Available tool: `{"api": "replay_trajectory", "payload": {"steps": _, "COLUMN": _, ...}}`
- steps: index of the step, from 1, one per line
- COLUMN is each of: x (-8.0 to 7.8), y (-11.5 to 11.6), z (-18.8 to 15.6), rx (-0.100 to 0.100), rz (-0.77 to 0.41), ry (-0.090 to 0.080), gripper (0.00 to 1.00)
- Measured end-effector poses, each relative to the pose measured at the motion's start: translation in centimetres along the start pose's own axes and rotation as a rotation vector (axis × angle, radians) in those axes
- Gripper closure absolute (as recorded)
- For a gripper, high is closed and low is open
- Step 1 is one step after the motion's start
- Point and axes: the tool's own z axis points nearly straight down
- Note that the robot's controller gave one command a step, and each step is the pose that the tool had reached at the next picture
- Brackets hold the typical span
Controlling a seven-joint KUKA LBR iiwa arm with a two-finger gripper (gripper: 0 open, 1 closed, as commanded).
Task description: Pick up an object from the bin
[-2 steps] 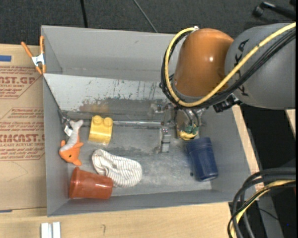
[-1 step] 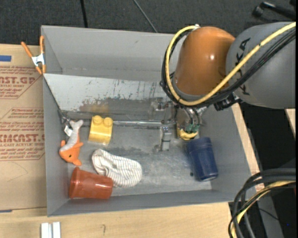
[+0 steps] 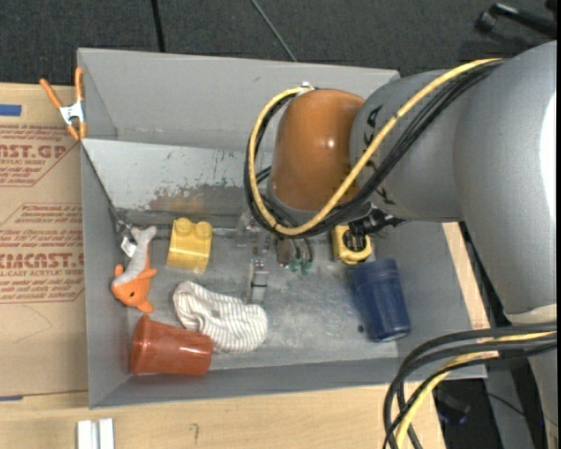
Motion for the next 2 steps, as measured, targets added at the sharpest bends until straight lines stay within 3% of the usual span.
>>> {"api": "replay_trajectory", "payload": {"steps": 1, "x": 2.05, "y": 4.31, "z": -0.34, "rx": 0.004, "rz": -0.110, "ry": 0.011, "gripper": 0.00}}
{"api": "replay_trajectory", "payload": {"steps": 2, "x": 2.12, "y": 4.70, "z": -0.81, "rx": 0.000, "rz": 0.042, "ry": 0.003, "gripper": 0.00}}
